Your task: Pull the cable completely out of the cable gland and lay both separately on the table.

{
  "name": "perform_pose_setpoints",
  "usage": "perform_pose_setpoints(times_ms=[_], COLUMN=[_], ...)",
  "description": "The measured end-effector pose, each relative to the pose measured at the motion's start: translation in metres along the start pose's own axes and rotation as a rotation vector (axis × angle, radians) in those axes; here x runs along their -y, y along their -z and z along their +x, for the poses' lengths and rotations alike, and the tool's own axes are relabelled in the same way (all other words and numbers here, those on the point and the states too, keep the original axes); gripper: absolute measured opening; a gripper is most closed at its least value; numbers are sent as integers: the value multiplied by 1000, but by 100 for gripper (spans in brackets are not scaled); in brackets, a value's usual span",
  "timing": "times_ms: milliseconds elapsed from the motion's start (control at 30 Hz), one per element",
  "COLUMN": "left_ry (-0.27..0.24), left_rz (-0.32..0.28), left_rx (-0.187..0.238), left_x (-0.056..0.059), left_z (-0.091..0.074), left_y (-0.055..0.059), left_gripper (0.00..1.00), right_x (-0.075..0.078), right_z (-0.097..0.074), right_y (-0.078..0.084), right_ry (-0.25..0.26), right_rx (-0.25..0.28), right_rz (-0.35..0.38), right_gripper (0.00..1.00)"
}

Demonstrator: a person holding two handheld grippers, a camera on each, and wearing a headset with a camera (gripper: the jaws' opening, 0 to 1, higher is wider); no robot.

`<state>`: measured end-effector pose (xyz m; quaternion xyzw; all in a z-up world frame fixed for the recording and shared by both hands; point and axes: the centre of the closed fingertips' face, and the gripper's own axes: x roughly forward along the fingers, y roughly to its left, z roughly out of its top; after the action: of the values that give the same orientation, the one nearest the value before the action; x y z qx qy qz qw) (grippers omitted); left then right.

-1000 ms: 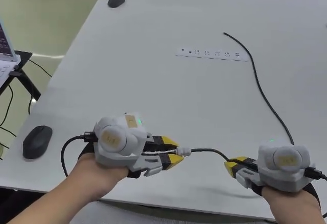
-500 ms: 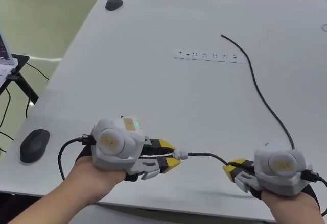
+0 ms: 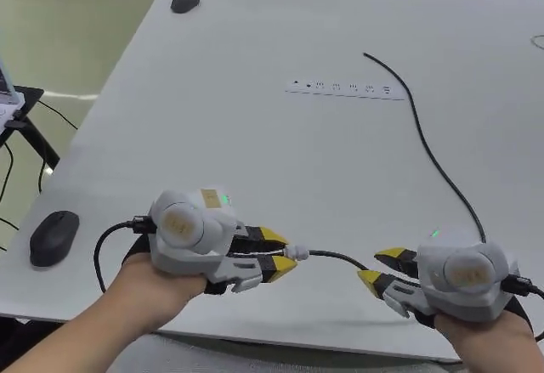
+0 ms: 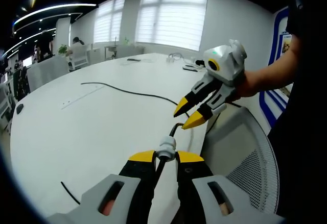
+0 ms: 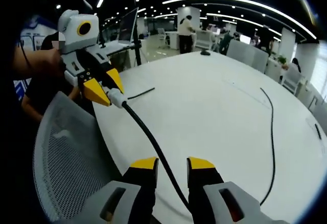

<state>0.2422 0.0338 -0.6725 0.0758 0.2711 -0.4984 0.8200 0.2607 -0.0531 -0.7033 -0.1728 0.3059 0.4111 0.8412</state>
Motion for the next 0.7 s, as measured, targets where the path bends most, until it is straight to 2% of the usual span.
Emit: perform_pose_setpoints(times_ms=[133, 200, 300, 567, 700], left_ry=[1, 2, 1, 7, 10], left_rz=[-6, -13, -17, -9, -1], left_rx=[2, 4, -2, -11, -16], left_x=[0, 0, -1, 2, 3], left_z=[0, 1, 2, 2, 1], left_y=[-1, -2, -1, -1, 0], left_gripper=[15, 15, 15, 15, 15], right_x=[-19, -24, -33, -50, -52], right_z=[1, 3, 9, 20, 22], right_y=[-24, -31, -35, -45, -47], right_ry=[-37, -40, -42, -53, -61], right_rx=[30, 30, 17, 21, 23], right_rz=[-83, -135, -211, -323, -328], right_gripper=[21, 21, 21, 13, 8])
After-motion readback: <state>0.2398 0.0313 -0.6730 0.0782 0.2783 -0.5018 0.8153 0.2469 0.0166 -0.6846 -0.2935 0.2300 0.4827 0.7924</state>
